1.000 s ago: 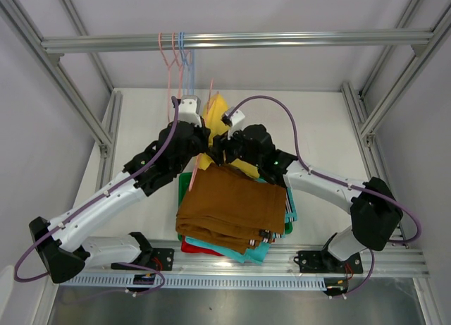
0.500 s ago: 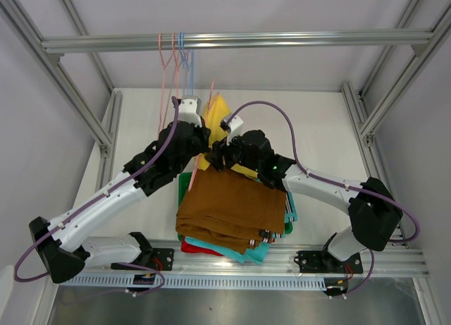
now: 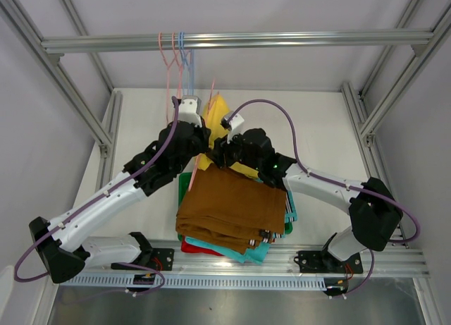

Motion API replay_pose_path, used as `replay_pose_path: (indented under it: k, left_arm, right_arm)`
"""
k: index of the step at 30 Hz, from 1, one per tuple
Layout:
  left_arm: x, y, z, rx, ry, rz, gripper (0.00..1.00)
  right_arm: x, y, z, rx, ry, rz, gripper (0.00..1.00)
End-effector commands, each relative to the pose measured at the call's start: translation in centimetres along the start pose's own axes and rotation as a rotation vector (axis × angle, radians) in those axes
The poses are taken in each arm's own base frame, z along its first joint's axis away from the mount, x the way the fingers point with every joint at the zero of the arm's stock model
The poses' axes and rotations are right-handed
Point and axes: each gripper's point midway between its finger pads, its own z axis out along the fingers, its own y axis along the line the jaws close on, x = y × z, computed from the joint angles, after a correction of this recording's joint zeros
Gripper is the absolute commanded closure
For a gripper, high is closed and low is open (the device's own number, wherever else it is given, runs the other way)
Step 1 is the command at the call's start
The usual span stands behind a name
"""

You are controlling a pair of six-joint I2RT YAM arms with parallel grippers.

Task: Remove the trousers from the hanger

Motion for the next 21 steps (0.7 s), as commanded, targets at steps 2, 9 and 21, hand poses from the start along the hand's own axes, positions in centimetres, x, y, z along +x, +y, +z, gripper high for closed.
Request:
replay_pose_path:
  k: [2,9,21]
  left_arm:
    - [-2.8,-1.5,-0.9,0.063,-0.067,-0.023,1.00]
    - [-3.0,-1.5,-0.9,0.065,-0.072,-0.024,1.00]
    - [-3.2,-1.4,-1.2,0.063,-0.080,-0.027,1.00]
  right_arm:
    - [-4.6,1.0,0.2,-0.033,-0.112,-0.018,0.50]
    - [-4.8,1.3,0.6,-0.046,-0.116,-0.012,0.57]
    - [-4.1,1.5,1.3,-0.029,-0.117,-0.011,0.64]
